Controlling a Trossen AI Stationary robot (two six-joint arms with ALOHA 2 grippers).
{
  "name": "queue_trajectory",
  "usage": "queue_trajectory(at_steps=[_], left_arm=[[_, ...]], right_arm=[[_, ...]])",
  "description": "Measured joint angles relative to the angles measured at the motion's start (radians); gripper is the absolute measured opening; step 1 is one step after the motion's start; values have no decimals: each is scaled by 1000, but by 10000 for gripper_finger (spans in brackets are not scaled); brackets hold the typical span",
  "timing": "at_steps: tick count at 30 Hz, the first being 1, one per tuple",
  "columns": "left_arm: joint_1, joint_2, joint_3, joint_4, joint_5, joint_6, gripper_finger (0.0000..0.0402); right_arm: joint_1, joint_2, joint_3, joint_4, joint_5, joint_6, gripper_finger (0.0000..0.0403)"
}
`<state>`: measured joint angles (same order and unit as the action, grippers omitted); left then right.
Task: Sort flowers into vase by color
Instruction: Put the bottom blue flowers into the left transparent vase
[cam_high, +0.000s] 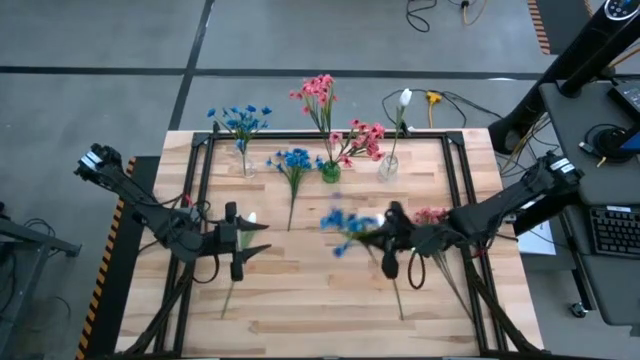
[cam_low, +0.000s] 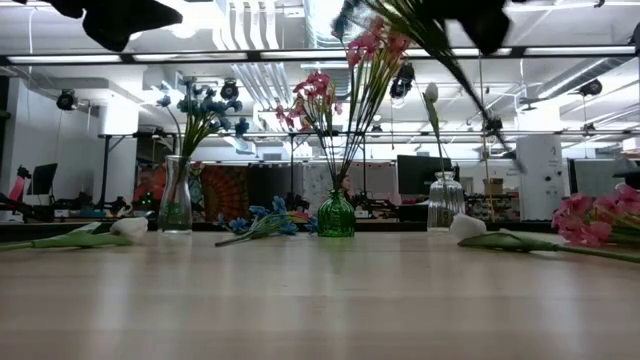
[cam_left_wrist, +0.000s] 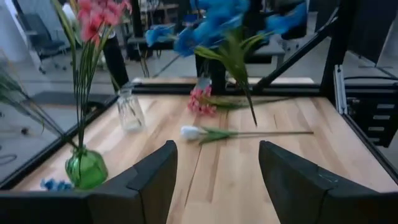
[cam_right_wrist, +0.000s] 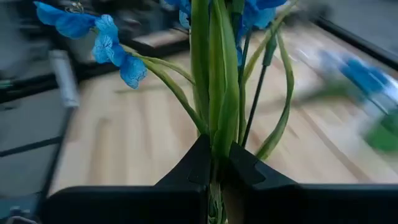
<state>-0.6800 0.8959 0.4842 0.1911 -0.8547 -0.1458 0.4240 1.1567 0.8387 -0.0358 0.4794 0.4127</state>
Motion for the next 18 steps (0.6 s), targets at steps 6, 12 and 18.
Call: queue_trajectory(at_steps=[6,12,18], left_arm=[[6,48,-24,134,-1,66,245],[25,129,-22,267,17,151,276],[88,209,-22,410,203,214,277]], right_arm=[[-47,142,0,359,-86,-299,13],[-136,308,0,739,-274,-442,13],[-189,451,2,1079,-405,-574,13]])
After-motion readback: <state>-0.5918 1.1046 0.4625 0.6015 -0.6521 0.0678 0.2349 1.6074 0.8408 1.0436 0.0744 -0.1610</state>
